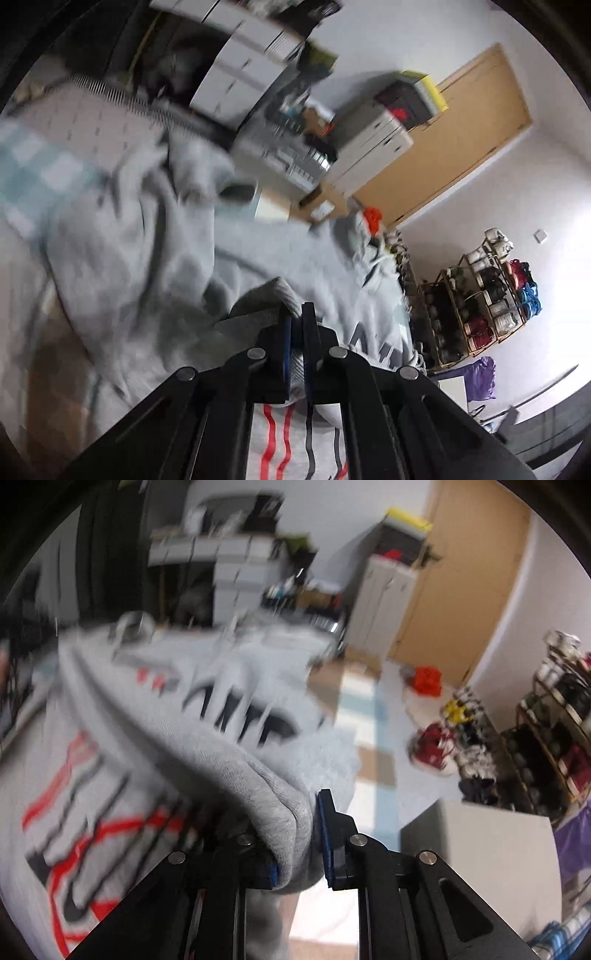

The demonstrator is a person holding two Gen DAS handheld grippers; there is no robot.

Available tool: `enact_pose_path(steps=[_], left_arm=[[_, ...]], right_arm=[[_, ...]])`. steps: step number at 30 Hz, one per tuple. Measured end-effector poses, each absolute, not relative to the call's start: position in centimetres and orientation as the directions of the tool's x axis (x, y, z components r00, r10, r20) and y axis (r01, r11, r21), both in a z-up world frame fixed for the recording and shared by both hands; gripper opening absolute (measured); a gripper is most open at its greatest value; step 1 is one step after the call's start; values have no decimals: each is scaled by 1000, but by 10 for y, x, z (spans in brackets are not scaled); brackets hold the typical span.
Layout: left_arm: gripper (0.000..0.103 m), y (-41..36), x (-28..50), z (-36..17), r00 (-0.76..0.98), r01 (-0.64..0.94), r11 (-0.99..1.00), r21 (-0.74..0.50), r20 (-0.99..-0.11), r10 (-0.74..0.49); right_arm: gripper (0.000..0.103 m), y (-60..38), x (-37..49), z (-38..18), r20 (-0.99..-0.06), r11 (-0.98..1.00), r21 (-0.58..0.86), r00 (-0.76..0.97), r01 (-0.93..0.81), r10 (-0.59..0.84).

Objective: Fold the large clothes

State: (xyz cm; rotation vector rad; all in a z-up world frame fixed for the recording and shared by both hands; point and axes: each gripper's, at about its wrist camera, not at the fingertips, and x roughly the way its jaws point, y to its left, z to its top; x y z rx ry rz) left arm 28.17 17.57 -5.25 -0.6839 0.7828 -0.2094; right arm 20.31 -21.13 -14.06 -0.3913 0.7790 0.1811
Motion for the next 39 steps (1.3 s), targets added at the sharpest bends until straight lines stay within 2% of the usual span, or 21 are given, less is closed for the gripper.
enact_pose_path(steps=[5,11,15,18,20,21,22,25,27,31,34,37,39], left_arm=[[0,197,270,-72,694,-137,743,-655,-599,-400],[0,214,228,-132,617,-196,728,-657,-660,-429],[0,233,215,-165,544,-304,690,-657,-714,-441],[0,247,210,-155,575,-322,677,-662,-705,-415],[1,255,206,-138,630,-291,667,-686,-662,-407],[1,254,207,-128,640,-272,678,-682,-655,-402],[1,250,210,-119,647,-251,690,-679,-648,-402],[3,222,228,-100,626,-174,728,-663,-645,-438],[10,197,245,-94,591,-112,744,-659,-646,-483],[32,135,275,-94,493,15,766,-643,-661,-565],[33,99,293,-113,434,56,812,-580,-718,-543],[33,108,303,-147,379,-42,827,-561,-775,-506],[29,130,304,-170,378,-102,769,-631,-740,-557]], right_arm=[[18,-200,212,-166,-798,905,-243,602,-350,18],[20,-182,174,-186,-785,781,-438,612,-445,-92],[20,-185,162,-179,-806,776,-429,584,-462,-98],[23,-194,164,-164,-857,814,-333,513,-476,-51],[50,-202,163,-149,-896,845,-211,443,-491,34],[94,-204,160,-141,-898,848,-158,430,-506,89],[103,-206,153,-129,-886,843,-113,437,-525,153],[103,-213,146,-108,-879,861,-31,424,-508,219],[103,-220,151,-94,-846,887,77,441,-455,299],[103,-213,180,-91,-776,887,270,460,-375,431],[103,-202,215,-119,-774,894,331,455,-303,441],[103,-203,246,-170,-831,911,356,376,-207,410],[102,-208,253,-195,-852,924,338,360,-178,381]])
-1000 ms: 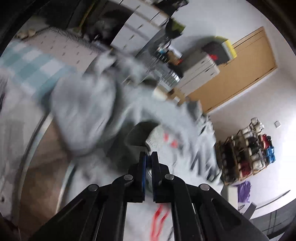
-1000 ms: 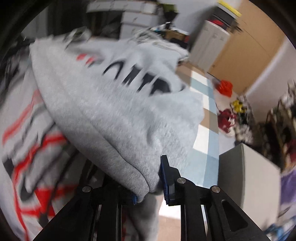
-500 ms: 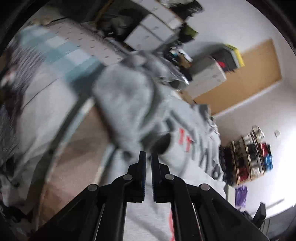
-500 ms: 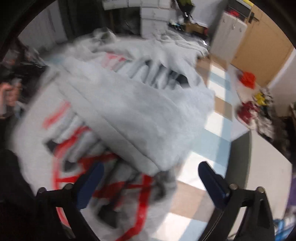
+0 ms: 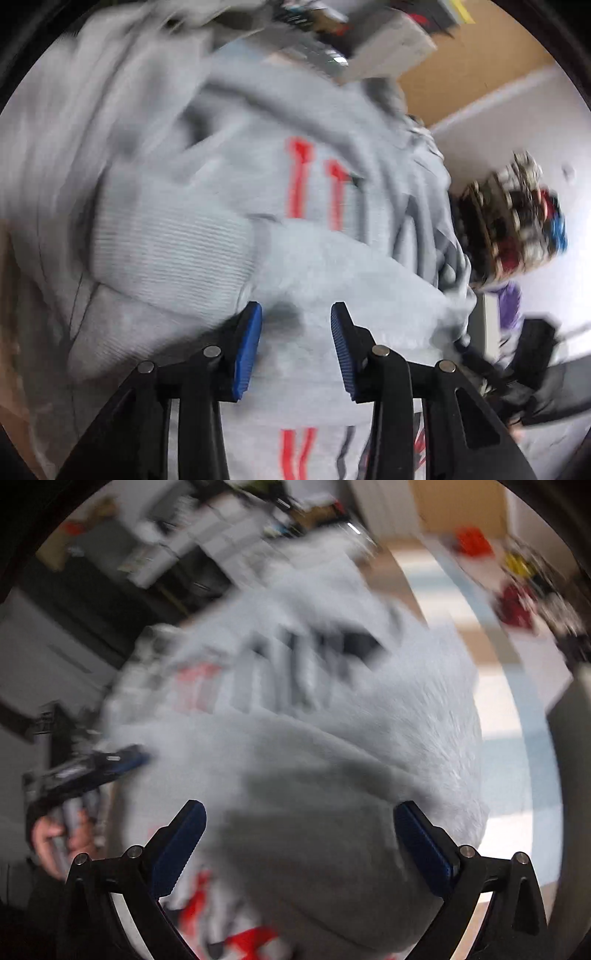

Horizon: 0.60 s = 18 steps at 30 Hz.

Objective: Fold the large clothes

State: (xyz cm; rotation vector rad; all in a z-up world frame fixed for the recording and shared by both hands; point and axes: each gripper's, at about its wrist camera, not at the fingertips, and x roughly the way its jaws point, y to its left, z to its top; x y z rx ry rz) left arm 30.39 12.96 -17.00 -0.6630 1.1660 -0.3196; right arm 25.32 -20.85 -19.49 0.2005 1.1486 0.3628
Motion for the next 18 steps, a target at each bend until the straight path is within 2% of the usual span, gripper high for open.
enact_pose_path(steps=[2,5,7,9,10,11,14,16,18], left_arm=[[8,144,303,-177,381,-120,748,-653,-726,-572],[7,154,298,-174,379,-139,726,-674,-713,-590],[7,156,288,-160,412,-106,727,-678,-695,-589],[16,147,282,-149,439,-57,756,-653,-696,-568],[35,145,281,-149,444,-54,788,-613,-722,-531],[49,144,283,-155,438,-58,799,-599,-734,-519],[49,150,287,-168,449,-100,776,-622,-725,-523],[49,156,282,-161,454,-143,751,-644,-717,-529],[49,160,272,-143,491,-108,730,-675,-674,-551]], right_arm=[[101,-206,247,-194,-834,927,299,411,-225,369],[99,-195,242,-182,-850,942,241,417,-235,321],[101,-190,231,-163,-805,924,266,464,-275,370],[101,-177,214,-148,-784,921,210,507,-328,360],[103,-171,206,-148,-783,923,165,523,-347,336],[103,-166,200,-155,-790,933,107,541,-343,289],[103,-162,205,-200,-879,957,-1,457,-292,138],[103,-159,196,-193,-851,954,-33,508,-299,130],[103,-158,189,-174,-846,950,60,490,-305,210]])
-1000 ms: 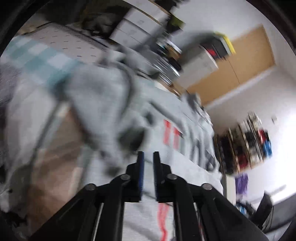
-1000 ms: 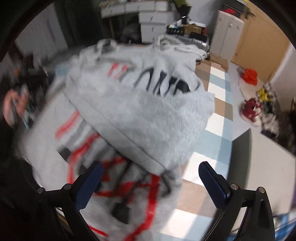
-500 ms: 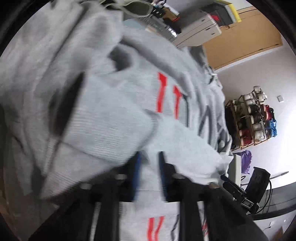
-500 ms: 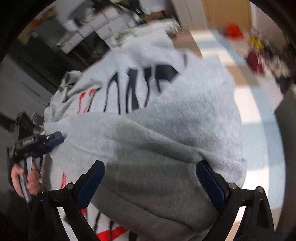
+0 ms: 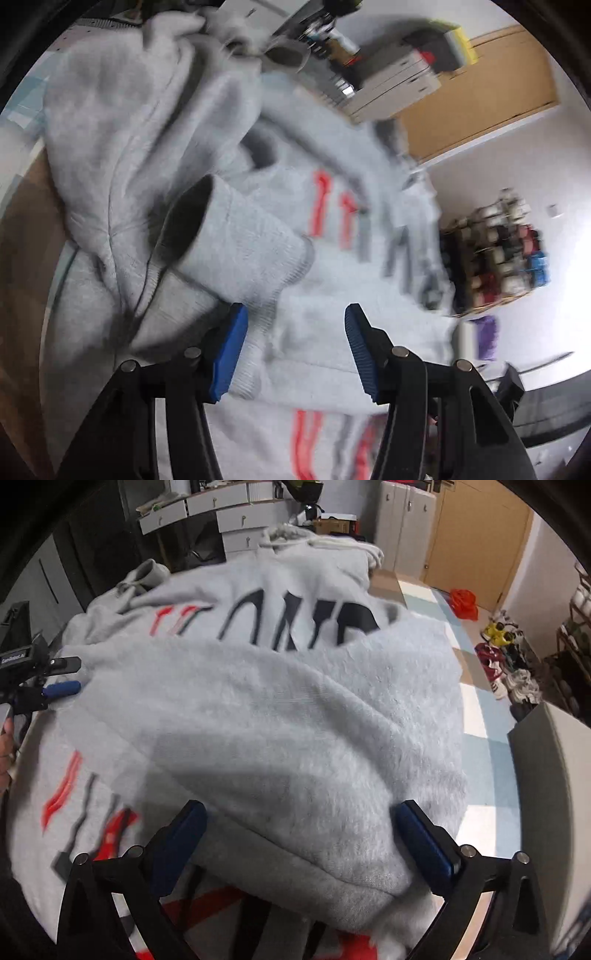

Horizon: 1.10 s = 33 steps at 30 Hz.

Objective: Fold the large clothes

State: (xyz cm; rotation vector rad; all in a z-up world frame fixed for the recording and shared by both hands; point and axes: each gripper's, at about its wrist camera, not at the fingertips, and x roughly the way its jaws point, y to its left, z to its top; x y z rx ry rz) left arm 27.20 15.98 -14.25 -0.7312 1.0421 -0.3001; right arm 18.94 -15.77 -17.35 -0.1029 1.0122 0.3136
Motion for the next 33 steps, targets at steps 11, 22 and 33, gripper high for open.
enact_pose_path(steps=[11,22,33], left_arm=[[84,226,169,-77,684,-361,848,-389,-728,-43],[84,268,181,-122,625,-401,880,-255,-778,59],[84,290,215,-144,611,-360,886,-293,-791,-13]], right_arm=[[103,-88,210,-17,-589,728,574,428,-376,686],[103,107,432,-125,-729,748,661,187,-58,658],[103,176,490,-157,-845,874,483,228,-58,483]])
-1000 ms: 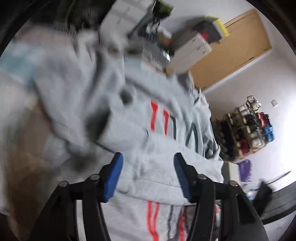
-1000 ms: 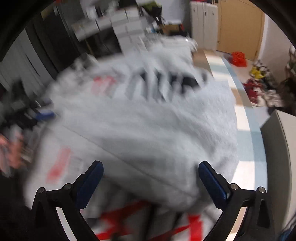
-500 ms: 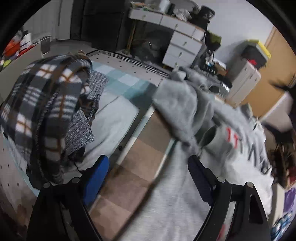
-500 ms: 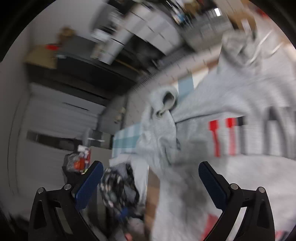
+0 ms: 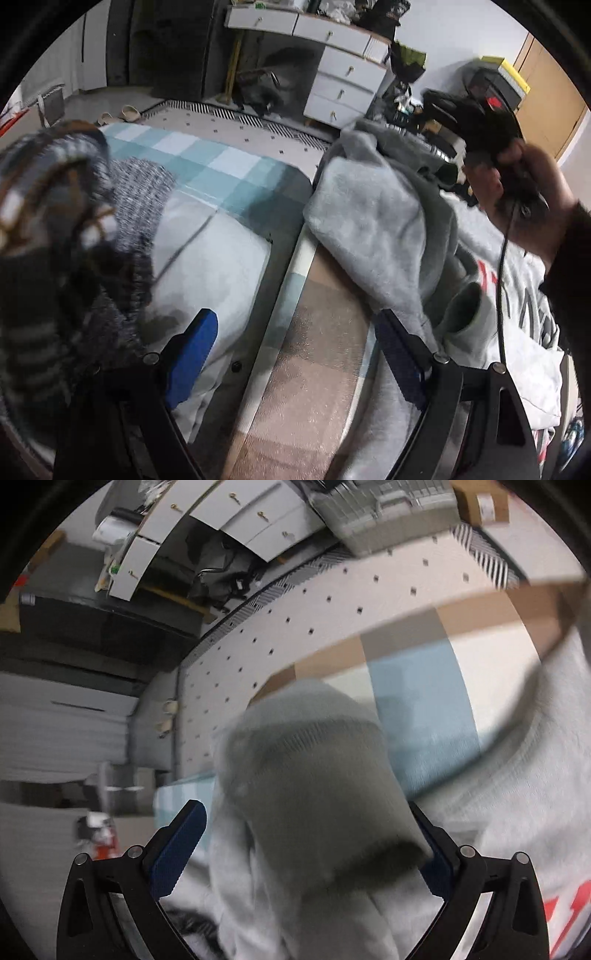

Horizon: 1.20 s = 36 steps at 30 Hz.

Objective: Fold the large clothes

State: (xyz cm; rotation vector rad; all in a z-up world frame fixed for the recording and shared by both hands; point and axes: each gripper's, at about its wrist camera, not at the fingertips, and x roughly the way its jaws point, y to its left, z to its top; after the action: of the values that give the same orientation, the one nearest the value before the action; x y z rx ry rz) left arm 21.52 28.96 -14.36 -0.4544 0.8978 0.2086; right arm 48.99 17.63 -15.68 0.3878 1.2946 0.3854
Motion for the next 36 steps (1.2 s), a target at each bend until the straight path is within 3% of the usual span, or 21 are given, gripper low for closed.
enact_pose_path(steps=[2,3,4,6,14,17,25,30,33,36], left_arm=[[84,291,213,-144,610,-370,879,-300,-792,-14],[84,293,212,-144,615,-378,872,-310,-788,-13],[84,295,210,-144,619,-385,866,-320,-785,-15],[84,297,209,-143,622,-400,856,-328,-783,-10],[84,300,215,-136,599,-410,853,-322,-801,-15],[84,304,215,-131,607,-416,844,-339,-795,-21],[84,325,213,-100,672,-406,750,-522,-727,-142],[84,311,213,-72,732,-357,795,-491,-676,-90],[84,306,214,-74,725,-345,806,-481,-682,-96],[84,308,206,-85,734,-332,816,-473,-673,-92]], right_arm=[[81,193,490,-156,-884,916,390,241,-95,401],[45,201,488,-156,-905,935,336,236,-114,354],[29,204,484,-153,-913,941,311,235,-130,334],[23,212,476,-136,-909,945,274,272,-180,315],[21,242,429,-7,-851,893,158,401,-420,339],[21,255,429,36,-825,870,228,388,-437,411],[19,253,371,161,-699,758,400,363,-515,615],[17,238,331,223,-602,678,458,361,-575,713],[17,231,307,227,-609,702,396,403,-592,683],[17,220,308,170,-697,775,342,409,-532,589]])
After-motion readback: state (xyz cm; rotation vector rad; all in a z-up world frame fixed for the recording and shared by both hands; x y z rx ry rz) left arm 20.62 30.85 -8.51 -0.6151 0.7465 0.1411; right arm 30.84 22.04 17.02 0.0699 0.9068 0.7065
